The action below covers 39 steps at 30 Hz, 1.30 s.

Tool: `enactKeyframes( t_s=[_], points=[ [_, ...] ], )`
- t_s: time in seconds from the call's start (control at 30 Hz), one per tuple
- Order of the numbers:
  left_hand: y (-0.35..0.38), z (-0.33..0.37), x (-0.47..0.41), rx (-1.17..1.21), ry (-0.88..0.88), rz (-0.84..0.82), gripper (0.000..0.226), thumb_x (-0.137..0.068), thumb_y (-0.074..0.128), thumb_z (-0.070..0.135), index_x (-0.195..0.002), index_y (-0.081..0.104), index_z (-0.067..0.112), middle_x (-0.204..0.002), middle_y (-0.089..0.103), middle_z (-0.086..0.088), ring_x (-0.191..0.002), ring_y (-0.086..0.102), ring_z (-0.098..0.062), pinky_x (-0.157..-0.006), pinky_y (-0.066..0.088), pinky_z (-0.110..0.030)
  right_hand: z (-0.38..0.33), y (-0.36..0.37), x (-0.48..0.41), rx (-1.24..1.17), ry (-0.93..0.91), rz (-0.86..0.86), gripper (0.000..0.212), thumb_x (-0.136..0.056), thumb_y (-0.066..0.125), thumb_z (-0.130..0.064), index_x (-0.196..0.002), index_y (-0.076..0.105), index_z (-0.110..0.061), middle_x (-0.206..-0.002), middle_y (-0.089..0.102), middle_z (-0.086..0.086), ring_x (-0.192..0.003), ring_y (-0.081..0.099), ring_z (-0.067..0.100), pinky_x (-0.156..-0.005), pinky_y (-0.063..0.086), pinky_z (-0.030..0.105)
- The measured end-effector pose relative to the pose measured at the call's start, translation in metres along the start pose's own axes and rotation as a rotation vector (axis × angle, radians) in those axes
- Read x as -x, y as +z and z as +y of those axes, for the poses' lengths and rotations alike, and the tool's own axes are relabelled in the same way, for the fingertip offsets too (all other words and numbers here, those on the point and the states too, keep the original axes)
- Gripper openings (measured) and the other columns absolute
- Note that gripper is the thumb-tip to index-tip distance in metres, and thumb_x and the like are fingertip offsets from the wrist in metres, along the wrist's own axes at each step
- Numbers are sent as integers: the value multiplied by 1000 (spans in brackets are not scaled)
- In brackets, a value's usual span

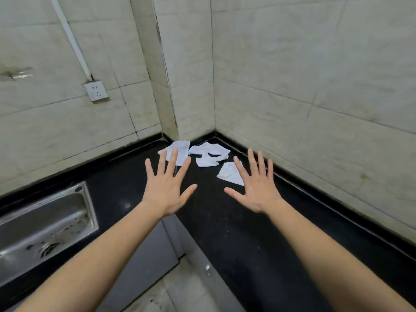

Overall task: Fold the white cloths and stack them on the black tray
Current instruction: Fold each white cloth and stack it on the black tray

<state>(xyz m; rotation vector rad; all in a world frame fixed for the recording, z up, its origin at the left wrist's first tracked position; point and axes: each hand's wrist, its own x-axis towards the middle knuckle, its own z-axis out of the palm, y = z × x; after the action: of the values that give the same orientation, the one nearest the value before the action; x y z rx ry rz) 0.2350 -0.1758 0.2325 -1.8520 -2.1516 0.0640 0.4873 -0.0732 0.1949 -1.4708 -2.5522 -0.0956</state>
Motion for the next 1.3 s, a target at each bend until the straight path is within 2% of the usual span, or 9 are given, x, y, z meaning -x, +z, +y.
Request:
enactKeyframes(
  t_s=[0.27,0.43,0.73,0.83,0.93,1.07,1.13,1.2,1.3],
  points=[
    [24,-7,-123,49,46,-11,80,-93,9,75,-157,-13,31,-165,-17,-12,-151,-14,-36,-116,1,-67,50,13,-112,9,129,-64,99,-82,20,-88,-156,-19,-34,-161,-30,13,-147,-27,42,-119,-9,63],
    [59,-14,-189,92,101,-58,78,-91,1,74,-156,-15,33,-165,-14,-12,-152,-11,-35,-117,-1,-66,67,35,-155,-8,205,-106,96,-86,23,-84,-158,-11,-30,-164,-21,14,-149,-22,41,-121,-7,57],
    [180,-7,-325,231,363,-177,86,-85,-3,71,-159,5,28,-166,-5,-14,-153,0,-37,-117,3,-67,84,121,-214,25,473,-330,83,-98,37,-62,-160,4,-18,-167,2,14,-153,-4,37,-123,6,50],
    [212,2,-359,255,471,-284,85,-84,-7,70,-158,-2,28,-165,-11,-15,-152,-5,-37,-116,1,-66,84,137,-226,24,574,-440,82,-98,42,-57,-160,6,-17,-167,4,13,-154,-4,35,-123,8,47],
    [233,14,-379,271,579,-322,73,-98,10,65,-158,-5,26,-165,-13,-15,-152,-7,-37,-117,4,-66,81,147,-229,-19,650,-486,80,-98,45,-52,-160,7,-18,-167,8,11,-154,1,32,-123,13,46],
    [258,39,-394,294,701,-373,70,-103,23,54,-158,-4,22,-164,-17,-12,-152,-7,-34,-118,8,-61,73,170,-227,-69,717,-511,70,-101,44,-38,-159,11,-18,-166,12,10,-153,8,30,-122,18,44],
    [271,51,-393,321,750,-406,67,-104,28,46,-159,1,17,-165,-15,-9,-152,0,-32,-118,18,-55,66,185,-228,-112,725,-530,65,-101,41,-27,-159,13,-17,-166,12,10,-153,10,29,-121,19,44],
    [285,63,-392,341,783,-456,66,-105,34,40,-158,6,13,-166,-12,-6,-149,16,-29,-114,31,-47,60,207,-231,-172,726,-551,65,-100,39,-17,-159,14,-16,-167,11,9,-153,10,28,-121,19,43],
    [303,77,-396,376,773,-497,64,-105,37,36,-157,10,12,-167,-8,-4,-138,35,-30,-111,36,-41,52,237,-238,-230,730,-549,65,-99,36,-12,-159,13,-15,-167,10,7,-153,10,27,-123,16,44]
  ],
)
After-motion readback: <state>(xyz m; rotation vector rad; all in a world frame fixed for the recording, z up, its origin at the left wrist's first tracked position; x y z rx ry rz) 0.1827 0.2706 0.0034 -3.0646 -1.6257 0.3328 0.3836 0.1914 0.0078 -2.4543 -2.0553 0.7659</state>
